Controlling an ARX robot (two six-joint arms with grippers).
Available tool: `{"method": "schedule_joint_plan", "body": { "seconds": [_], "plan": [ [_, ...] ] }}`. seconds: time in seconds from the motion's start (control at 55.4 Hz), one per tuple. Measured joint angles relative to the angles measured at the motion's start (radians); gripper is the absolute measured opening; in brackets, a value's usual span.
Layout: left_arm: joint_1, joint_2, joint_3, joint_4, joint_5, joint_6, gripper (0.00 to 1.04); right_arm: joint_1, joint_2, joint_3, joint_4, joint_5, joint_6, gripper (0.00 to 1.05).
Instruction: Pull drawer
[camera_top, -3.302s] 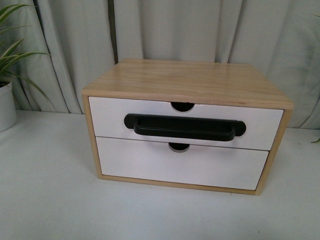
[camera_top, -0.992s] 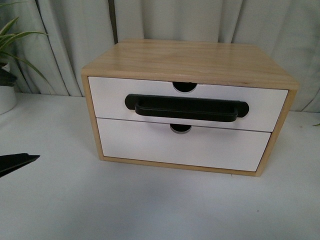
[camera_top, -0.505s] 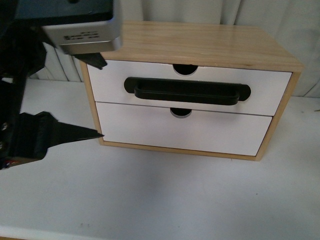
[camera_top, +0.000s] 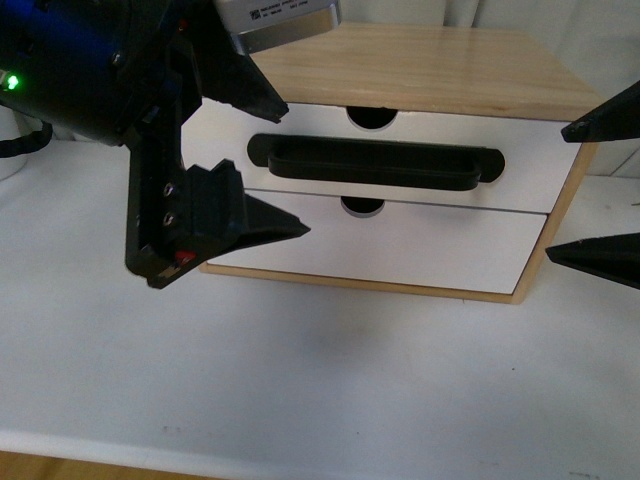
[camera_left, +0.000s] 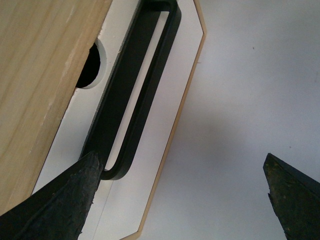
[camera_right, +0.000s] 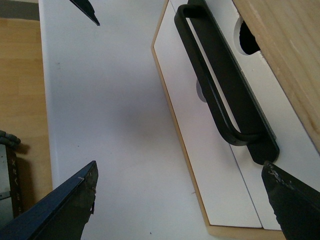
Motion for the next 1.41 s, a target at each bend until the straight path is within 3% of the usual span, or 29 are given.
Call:
{"method": "schedule_joint_plan", "body": {
  "seconds": [0.451,1.408],
  "plan": [
    [-0.014,0.096,0.052,0.016,0.014,-0.01,0.99,0.04,0.119,0.028,0.055,0.025,-0.017,0.96],
    [-0.021,0.248,0.207,-0.111,-0.038,0.175,0.99,0.075,0.207,0.103,0.112,0.04,-0.015,0.96]
  ]
}}
